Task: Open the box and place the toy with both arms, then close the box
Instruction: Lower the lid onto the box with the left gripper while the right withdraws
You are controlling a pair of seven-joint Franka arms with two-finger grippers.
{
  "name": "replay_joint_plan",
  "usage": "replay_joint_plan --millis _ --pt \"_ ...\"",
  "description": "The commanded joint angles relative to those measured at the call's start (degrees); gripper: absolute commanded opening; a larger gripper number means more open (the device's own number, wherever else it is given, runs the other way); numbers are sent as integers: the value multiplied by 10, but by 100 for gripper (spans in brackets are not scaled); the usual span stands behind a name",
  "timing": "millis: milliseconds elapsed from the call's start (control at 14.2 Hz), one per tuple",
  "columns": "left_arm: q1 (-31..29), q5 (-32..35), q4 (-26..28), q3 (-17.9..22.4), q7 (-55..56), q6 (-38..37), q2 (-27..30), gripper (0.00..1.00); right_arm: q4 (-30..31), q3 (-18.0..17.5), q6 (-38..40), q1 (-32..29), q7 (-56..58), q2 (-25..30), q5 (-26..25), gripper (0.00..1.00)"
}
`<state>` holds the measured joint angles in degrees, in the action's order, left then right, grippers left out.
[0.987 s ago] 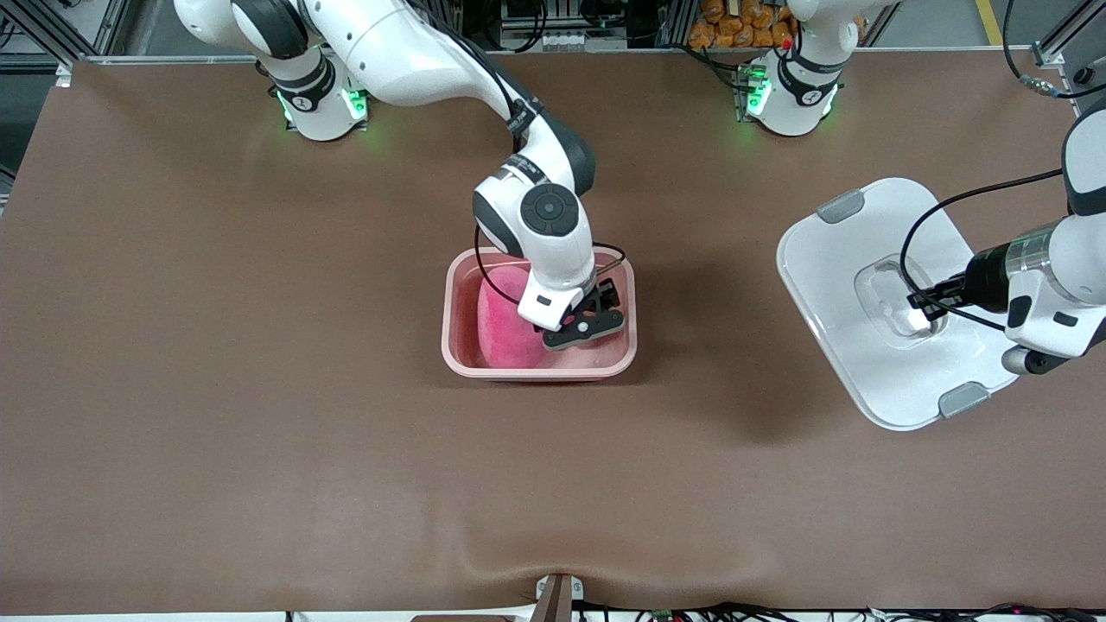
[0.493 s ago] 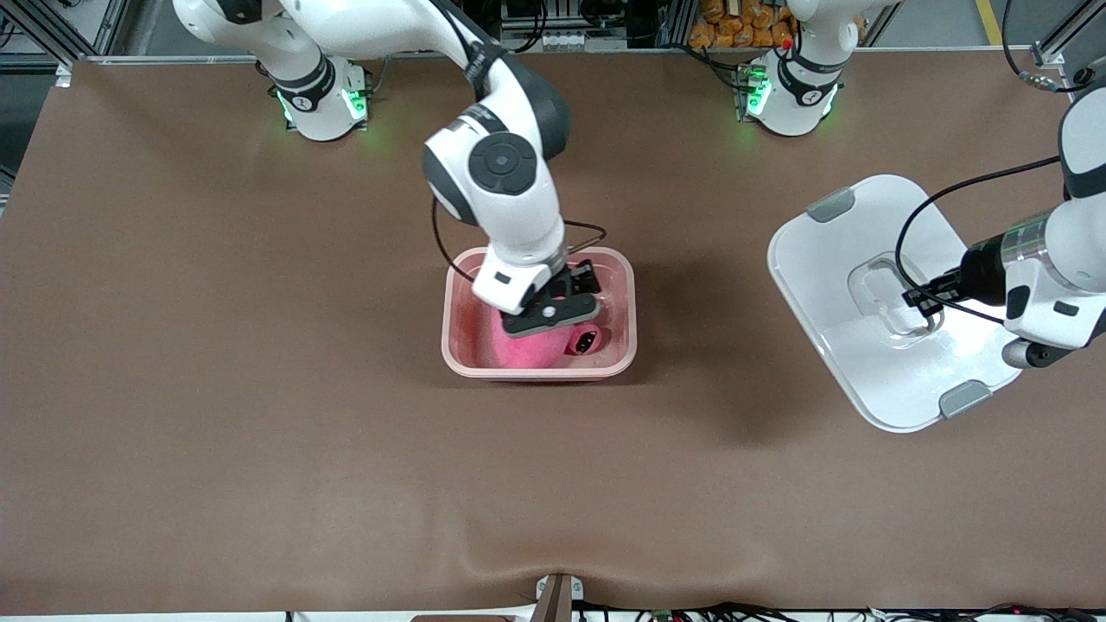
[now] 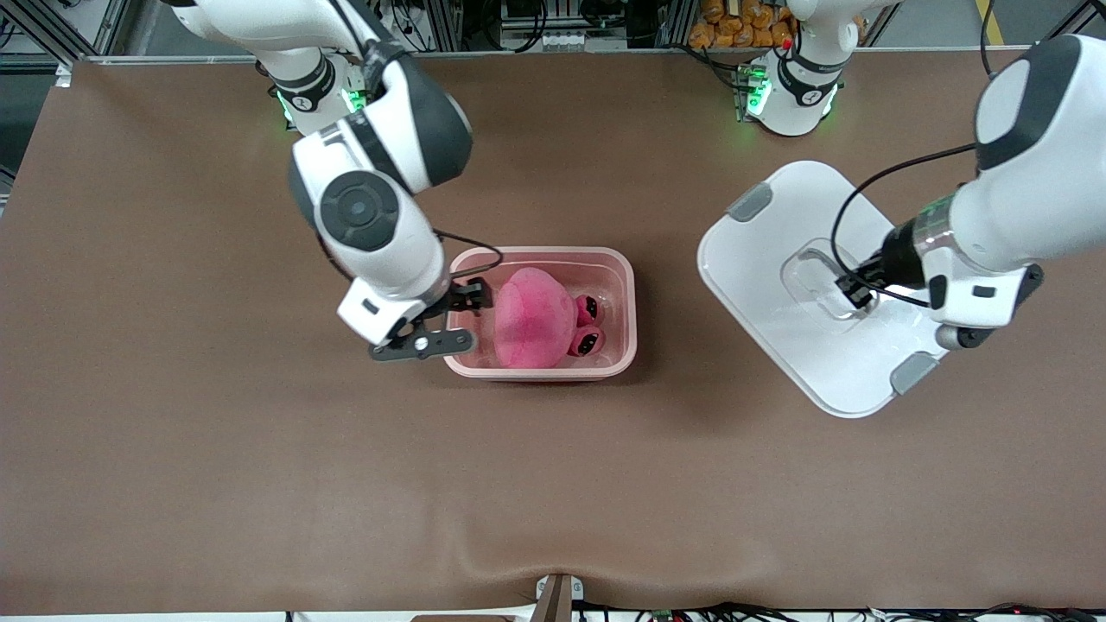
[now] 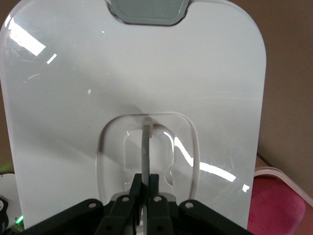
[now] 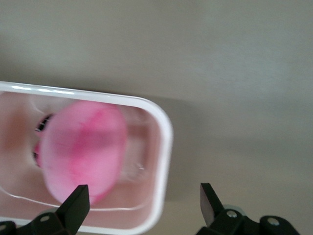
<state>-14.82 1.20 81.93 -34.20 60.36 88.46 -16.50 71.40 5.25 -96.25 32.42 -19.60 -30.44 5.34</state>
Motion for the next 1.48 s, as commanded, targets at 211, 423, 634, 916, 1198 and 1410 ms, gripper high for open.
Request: replay_joint_plan --millis 211,423,634,916,1198,1410 --pt "67 -1 -1 -10 187 35 -14 0 80 -6 -41 -100 68 42 -30 100" --pt "102 2 1 -10 292 74 -23 0 134 -6 -172 -130 70 38 -32 100" --pt "124 5 2 -10 394 108 -30 0 136 -5 -291 -161 72 -8 -39 100" --pt "160 16 2 -9 504 141 -42 0 129 -6 -366 -237 133 -62 -44 100" --pt "208 54 2 -9 626 192 -74 0 169 -6 -361 -271 138 -54 -44 100" --pt "241 95 1 -8 696 225 -105 0 259 -6 -358 -285 136 25 -44 100"
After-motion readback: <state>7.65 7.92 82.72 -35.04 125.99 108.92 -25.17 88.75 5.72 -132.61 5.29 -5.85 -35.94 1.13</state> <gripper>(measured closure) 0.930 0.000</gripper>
